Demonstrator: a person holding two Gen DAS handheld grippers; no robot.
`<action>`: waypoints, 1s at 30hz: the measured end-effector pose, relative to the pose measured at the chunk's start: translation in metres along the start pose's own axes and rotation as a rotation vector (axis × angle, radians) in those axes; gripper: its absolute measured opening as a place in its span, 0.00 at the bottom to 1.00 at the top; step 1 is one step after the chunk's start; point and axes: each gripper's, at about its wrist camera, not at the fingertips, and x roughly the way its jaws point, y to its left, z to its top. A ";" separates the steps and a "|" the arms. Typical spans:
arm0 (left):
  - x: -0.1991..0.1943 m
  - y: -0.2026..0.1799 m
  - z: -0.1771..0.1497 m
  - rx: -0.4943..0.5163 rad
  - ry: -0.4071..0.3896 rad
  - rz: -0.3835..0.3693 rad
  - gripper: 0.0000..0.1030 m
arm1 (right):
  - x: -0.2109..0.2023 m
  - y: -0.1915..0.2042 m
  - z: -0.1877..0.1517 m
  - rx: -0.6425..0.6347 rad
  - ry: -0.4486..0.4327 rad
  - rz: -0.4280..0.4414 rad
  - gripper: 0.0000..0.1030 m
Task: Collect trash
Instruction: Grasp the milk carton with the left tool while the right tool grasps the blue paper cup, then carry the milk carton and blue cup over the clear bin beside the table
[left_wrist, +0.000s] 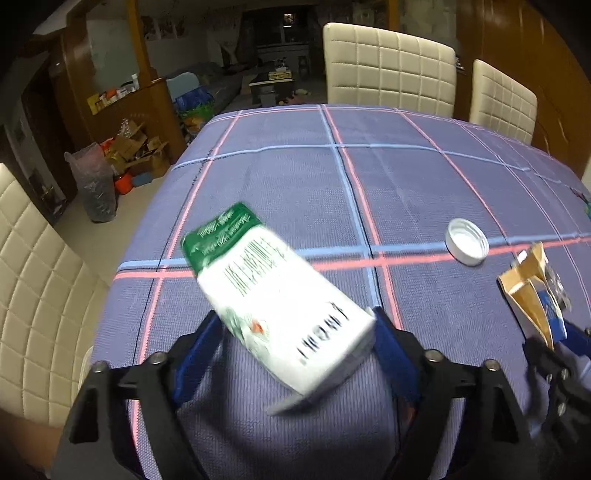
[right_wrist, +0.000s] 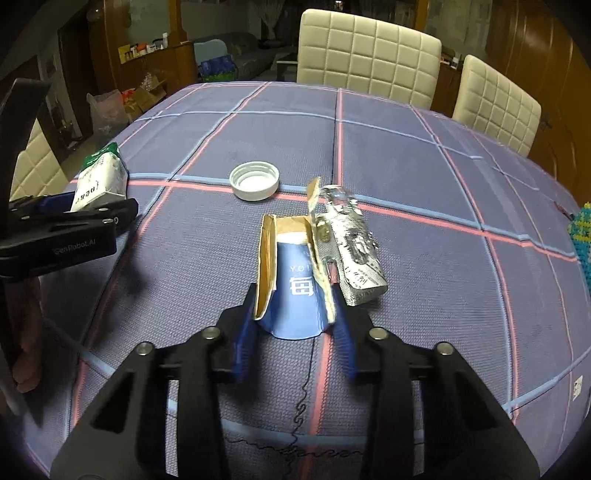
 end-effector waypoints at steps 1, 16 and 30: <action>-0.002 0.000 -0.003 0.010 -0.003 -0.004 0.66 | -0.001 0.000 -0.001 -0.002 -0.002 -0.001 0.35; -0.057 0.004 -0.046 0.144 -0.076 -0.026 0.57 | -0.025 0.014 -0.004 -0.050 -0.035 0.022 0.35; -0.093 0.011 -0.067 0.202 -0.133 -0.018 0.57 | -0.049 0.051 -0.002 -0.159 -0.077 0.073 0.35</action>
